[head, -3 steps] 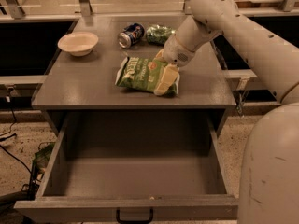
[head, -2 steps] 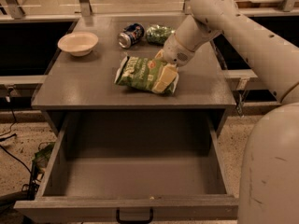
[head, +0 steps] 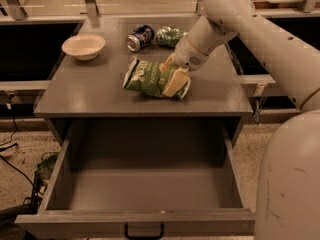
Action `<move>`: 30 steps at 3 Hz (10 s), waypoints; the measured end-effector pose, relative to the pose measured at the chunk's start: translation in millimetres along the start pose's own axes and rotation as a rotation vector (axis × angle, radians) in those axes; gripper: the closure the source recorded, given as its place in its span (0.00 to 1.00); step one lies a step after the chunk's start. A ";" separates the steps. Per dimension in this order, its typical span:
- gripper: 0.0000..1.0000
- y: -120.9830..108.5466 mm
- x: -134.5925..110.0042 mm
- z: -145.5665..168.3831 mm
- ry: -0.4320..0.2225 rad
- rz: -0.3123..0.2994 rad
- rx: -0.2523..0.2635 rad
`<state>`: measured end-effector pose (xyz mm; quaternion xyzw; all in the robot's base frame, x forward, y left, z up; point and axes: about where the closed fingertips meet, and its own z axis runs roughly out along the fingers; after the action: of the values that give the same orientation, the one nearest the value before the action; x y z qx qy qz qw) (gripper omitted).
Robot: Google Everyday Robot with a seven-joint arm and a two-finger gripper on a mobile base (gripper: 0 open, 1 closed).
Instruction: Place green jalapeno chip bag into top drawer
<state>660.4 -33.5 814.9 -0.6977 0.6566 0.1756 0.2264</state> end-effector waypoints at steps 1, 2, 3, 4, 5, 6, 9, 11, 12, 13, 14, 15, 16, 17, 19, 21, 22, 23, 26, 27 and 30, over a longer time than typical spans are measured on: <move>1.00 2.0 -5.2 -6.9 0.000 -0.008 0.004; 1.00 23.1 -31.0 -36.9 -0.001 -0.077 0.035; 1.00 56.5 -58.4 -70.7 -0.030 -0.167 0.070; 1.00 90.4 -76.9 -101.2 -0.039 -0.240 0.111; 1.00 90.4 -76.9 -101.1 -0.039 -0.240 0.111; 1.00 64.5 -70.3 -96.7 -0.048 -0.224 0.108; 1.00 102.5 -54.3 -72.4 -0.066 -0.196 0.057; 1.00 176.7 -32.5 -82.5 -0.054 -0.171 0.122; 1.00 176.8 -32.6 -82.4 -0.054 -0.171 0.122; 1.00 190.8 -21.3 -62.5 -0.065 -0.133 0.096; 1.00 208.0 -12.7 -50.0 -0.075 -0.106 0.070; 1.00 223.4 -4.0 -33.6 -0.083 -0.083 0.035; 1.00 223.2 -2.8 -24.6 -0.079 -0.081 0.024; 1.00 220.6 7.0 16.1 -0.100 -0.041 -0.019; 1.00 219.9 13.5 26.8 -0.013 -0.009 0.004; 1.00 219.8 22.0 36.3 0.076 0.032 0.021; 1.00 221.6 34.1 59.4 0.055 0.071 -0.008; 1.00 223.5 47.0 82.4 0.034 0.104 -0.049; 1.00 229.3 85.1 141.2 0.059 0.180 -0.126; 1.00 230.8 86.0 143.1 0.102 0.201 -0.107; 1.00 228.6 95.3 163.9 0.100 0.231 -0.136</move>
Offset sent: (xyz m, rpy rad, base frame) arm -0.0606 0.0066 0.1007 -0.0018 -0.1630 0.0923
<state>448.6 -31.8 606.8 -0.6389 0.7296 0.2098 0.1239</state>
